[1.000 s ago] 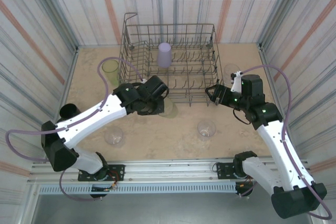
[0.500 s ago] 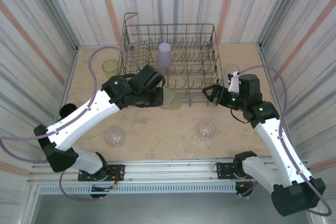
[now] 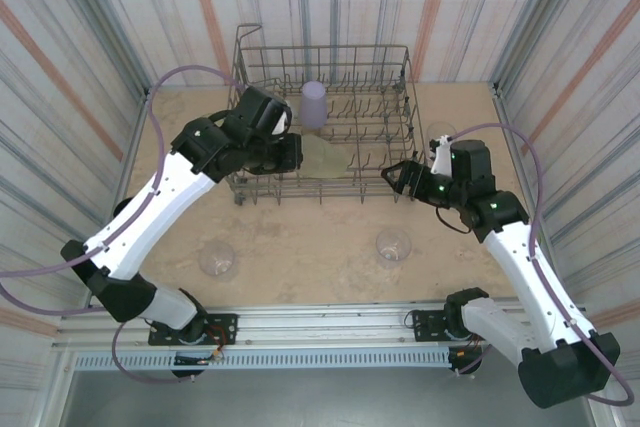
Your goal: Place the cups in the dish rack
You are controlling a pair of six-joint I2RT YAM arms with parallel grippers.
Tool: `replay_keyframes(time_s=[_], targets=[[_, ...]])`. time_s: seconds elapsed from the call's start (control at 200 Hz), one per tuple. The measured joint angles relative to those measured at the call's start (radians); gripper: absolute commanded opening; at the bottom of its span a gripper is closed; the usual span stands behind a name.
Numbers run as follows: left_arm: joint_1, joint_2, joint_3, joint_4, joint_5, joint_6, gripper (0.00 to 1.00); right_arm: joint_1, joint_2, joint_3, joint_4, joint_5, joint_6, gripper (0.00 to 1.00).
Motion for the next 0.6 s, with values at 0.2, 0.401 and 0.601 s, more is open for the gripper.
replay_keyframes(time_s=[0.2, 0.401, 0.601], targets=[[0.13, 0.029, 0.002, 0.05, 0.127, 0.051, 0.0, 0.025, 0.03, 0.042, 0.022, 0.0, 0.001, 0.99], [0.245, 0.096, 0.006, 0.11, 0.272, 0.083, 0.0, 0.047, 0.1, 0.086, 0.086, -0.019, 0.021, 0.99], [0.322, 0.162, -0.002, 0.198, 0.426, 0.07, 0.0, 0.053, 0.178, 0.09, 0.189, -0.07, 0.076, 0.99]])
